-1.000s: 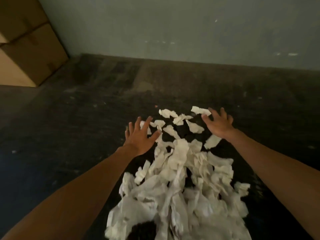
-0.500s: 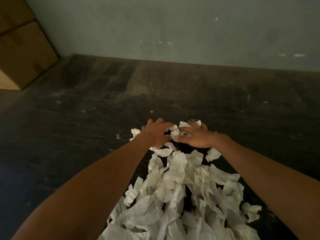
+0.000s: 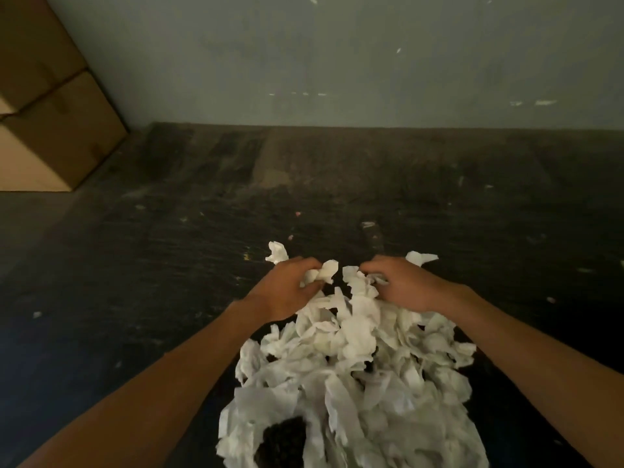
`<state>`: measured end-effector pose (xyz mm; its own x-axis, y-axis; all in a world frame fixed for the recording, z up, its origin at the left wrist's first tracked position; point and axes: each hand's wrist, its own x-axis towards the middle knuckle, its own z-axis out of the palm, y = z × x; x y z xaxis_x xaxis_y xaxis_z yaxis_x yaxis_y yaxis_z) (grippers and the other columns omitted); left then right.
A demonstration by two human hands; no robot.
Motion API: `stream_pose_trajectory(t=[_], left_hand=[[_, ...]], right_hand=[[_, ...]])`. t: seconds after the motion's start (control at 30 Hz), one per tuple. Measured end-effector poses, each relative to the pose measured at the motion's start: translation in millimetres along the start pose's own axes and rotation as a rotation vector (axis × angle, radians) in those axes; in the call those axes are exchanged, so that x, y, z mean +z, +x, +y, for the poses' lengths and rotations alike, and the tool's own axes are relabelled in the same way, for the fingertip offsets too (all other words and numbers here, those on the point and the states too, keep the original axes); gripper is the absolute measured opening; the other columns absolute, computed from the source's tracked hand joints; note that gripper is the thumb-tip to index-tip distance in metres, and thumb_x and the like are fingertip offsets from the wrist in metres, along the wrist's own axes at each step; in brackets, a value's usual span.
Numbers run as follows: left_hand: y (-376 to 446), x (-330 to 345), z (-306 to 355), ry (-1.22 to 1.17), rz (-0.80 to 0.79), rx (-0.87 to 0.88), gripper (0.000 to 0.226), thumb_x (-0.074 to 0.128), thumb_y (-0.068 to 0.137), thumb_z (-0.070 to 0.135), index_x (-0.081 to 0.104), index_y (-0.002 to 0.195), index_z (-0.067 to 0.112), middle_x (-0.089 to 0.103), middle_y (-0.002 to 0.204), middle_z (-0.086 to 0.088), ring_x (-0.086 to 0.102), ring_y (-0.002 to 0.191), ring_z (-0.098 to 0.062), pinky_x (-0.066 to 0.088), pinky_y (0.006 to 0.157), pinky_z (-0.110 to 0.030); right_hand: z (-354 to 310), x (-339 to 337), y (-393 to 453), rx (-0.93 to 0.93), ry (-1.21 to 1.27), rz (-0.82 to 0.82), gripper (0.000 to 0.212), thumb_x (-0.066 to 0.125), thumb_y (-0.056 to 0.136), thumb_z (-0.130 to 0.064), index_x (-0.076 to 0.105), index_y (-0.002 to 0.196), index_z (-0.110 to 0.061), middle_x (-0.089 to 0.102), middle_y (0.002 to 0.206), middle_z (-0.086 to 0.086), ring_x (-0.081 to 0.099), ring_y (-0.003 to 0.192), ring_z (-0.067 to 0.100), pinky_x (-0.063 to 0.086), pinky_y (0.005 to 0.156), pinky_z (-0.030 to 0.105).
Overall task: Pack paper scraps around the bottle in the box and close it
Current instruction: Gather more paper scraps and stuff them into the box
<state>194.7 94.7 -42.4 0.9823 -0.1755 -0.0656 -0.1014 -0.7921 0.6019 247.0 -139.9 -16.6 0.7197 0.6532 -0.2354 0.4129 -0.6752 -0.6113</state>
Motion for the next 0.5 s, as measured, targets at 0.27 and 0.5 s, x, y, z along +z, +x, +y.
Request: stream_pose_trajectory(t=[0.27,0.5], left_hand=[[-113,0,17,0.002,-0.086,0.017,0.034,0.052,0.092,0.053,0.049,0.125,0.048,0.047,0.130,0.023,0.042,0.126,-0.007,0.034,0.110,-0.046],[-193,10,11,0.347,-0.158,0.069,0.117,0.046,0.060,0.095,-0.022,0.144,0.050,-0.031,0.157,0.011,-0.030,0.144,-0.024,-0.011,0.114,-0.055]], right_hand=[[-40,17,-106,-0.013,0.077,-0.163,0.053,0.060,0.087,-0.015,0.052,0.126,-0.049,0.037,0.142,-0.018,0.032,0.132,-0.003,0.028,0.108,0.021],[-27,56,-189,0.094,-0.054,0.007,0.106,0.066,0.063,-0.077,-0.004,0.141,-0.063,-0.030,0.153,-0.024,-0.032,0.141,0.008,0.000,0.118,0.058]])
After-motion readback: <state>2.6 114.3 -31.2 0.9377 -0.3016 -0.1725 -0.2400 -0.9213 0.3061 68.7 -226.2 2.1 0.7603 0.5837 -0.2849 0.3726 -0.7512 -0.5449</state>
